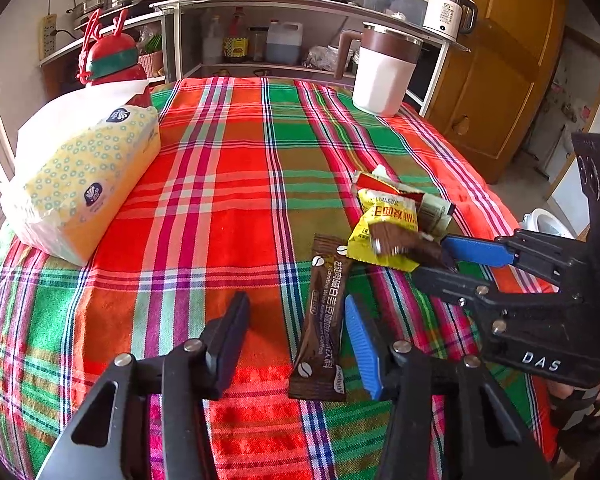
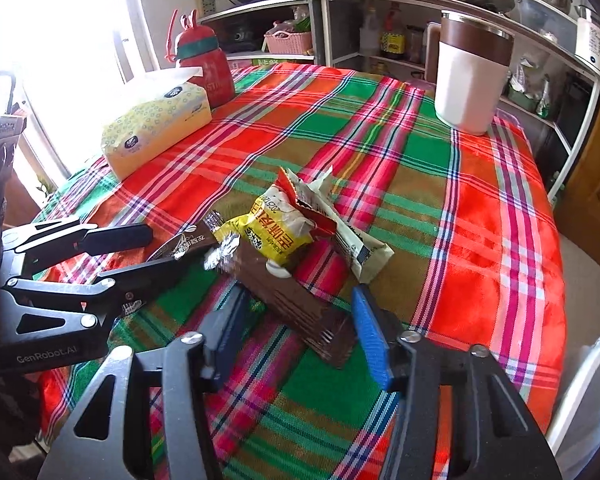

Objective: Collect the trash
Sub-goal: 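Grasp a brown chocolate bar with the left tool while the right tool grasps another brown bar, then carry the chocolate bar with the left tool while the right tool carries its bar over the bin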

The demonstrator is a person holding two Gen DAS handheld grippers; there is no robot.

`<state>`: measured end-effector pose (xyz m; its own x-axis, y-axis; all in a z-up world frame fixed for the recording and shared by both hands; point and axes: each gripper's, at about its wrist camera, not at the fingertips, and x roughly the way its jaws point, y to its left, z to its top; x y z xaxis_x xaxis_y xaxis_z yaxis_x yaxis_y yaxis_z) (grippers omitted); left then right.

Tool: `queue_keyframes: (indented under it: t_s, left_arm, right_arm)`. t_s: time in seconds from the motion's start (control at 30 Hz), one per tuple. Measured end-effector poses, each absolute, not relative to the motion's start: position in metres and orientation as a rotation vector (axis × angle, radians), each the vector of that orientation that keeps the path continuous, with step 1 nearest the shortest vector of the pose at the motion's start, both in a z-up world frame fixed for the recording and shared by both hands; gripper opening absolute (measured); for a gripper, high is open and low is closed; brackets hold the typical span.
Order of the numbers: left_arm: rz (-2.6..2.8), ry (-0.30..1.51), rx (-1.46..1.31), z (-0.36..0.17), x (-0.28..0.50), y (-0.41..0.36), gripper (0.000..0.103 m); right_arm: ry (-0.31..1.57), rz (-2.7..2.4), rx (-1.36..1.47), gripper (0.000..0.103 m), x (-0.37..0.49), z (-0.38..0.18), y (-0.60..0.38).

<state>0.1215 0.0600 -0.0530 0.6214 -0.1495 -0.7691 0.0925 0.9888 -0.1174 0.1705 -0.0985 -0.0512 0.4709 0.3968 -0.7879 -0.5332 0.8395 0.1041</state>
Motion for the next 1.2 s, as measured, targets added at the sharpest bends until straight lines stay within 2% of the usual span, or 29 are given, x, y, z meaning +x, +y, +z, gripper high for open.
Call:
queue_keyframes:
  t_s: [0.1, 0.2, 0.27, 0.4, 0.5, 1.2]
  left_arm:
    - [-0.134, 0.89, -0.049, -0.053, 0.121, 0.057, 0.049]
    - [-0.127, 0.889, -0.054, -0.053, 0.122, 0.059, 0.039]
    - [-0.129, 0.89, -0.058, -0.053, 0.121, 0.06, 0.036]
    - [-0.129, 0.889, -0.057, -0.053, 0.121, 0.061, 0.025]
    - [-0.128, 0.888, -0.066, -0.053, 0.119, 0.062, 0.02]
    - [-0.167, 0.836, -0.111, -0.031, 0.1, 0.052, 0.019]
  right_arm:
    - [0.918, 0.576, -0.151, 0.039, 0.167, -0.051, -0.101]
    - [0.918, 0.571, -0.143, 0.03, 0.164, -0.051, -0.104]
    - [0.916, 0.566, -0.137, 0.02, 0.162, -0.051, -0.107]
    - [0.909, 0.563, -0.126, 0.009, 0.157, -0.05, -0.109]
    - [0.9, 0.555, -0.103, 0.008, 0.154, -0.048, -0.113]
    - [0.855, 0.511, 0.042, 0.008, 0.127, -0.033, -0.142]
